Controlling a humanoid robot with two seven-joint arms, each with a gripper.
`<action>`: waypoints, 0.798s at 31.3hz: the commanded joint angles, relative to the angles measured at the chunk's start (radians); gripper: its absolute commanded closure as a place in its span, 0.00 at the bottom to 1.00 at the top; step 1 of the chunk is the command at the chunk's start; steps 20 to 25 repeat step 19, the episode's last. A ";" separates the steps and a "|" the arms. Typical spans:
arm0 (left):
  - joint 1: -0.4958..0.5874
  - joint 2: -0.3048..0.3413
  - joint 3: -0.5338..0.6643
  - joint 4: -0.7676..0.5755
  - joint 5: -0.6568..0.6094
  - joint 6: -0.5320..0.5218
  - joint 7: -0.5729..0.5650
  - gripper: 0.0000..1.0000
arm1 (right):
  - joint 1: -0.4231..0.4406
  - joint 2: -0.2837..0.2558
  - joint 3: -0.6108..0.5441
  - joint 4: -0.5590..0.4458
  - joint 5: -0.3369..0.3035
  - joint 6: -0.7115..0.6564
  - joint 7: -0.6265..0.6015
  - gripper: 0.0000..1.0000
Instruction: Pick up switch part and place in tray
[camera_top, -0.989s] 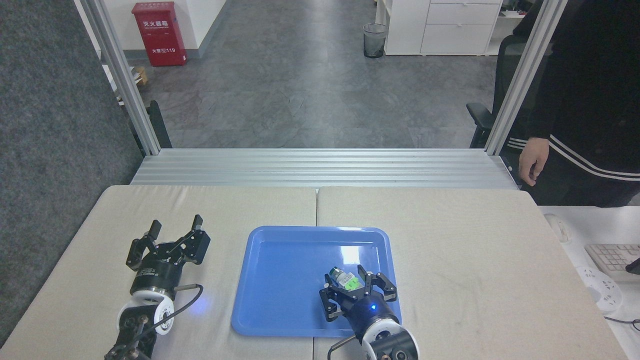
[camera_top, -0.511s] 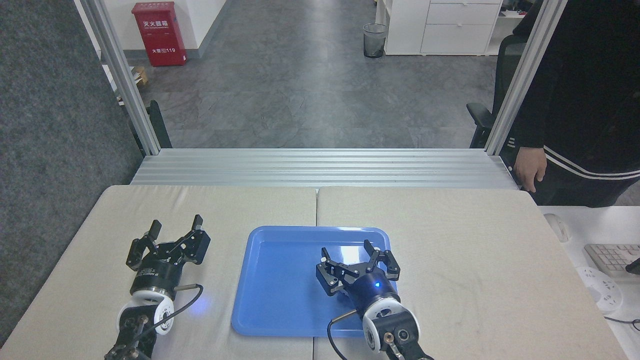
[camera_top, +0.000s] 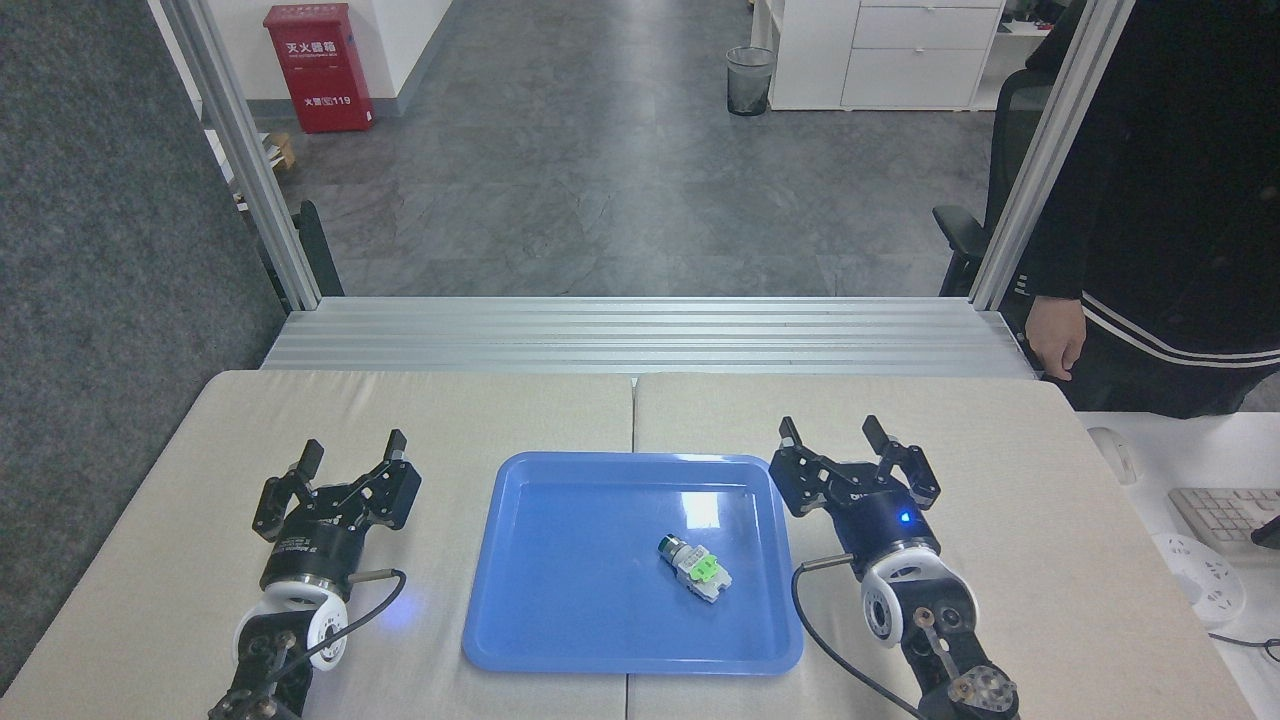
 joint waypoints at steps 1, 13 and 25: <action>-0.001 0.000 0.000 0.003 0.000 -0.001 0.000 0.00 | 0.012 -0.192 -0.170 0.089 -0.061 0.010 -0.037 0.02; 0.001 0.001 0.000 0.002 0.000 -0.001 0.000 0.00 | 0.031 -0.201 -0.168 0.087 -0.063 0.007 -0.052 0.02; 0.002 0.000 0.000 0.002 0.000 -0.001 0.000 0.00 | 0.034 -0.201 -0.168 0.087 -0.063 0.006 -0.052 0.02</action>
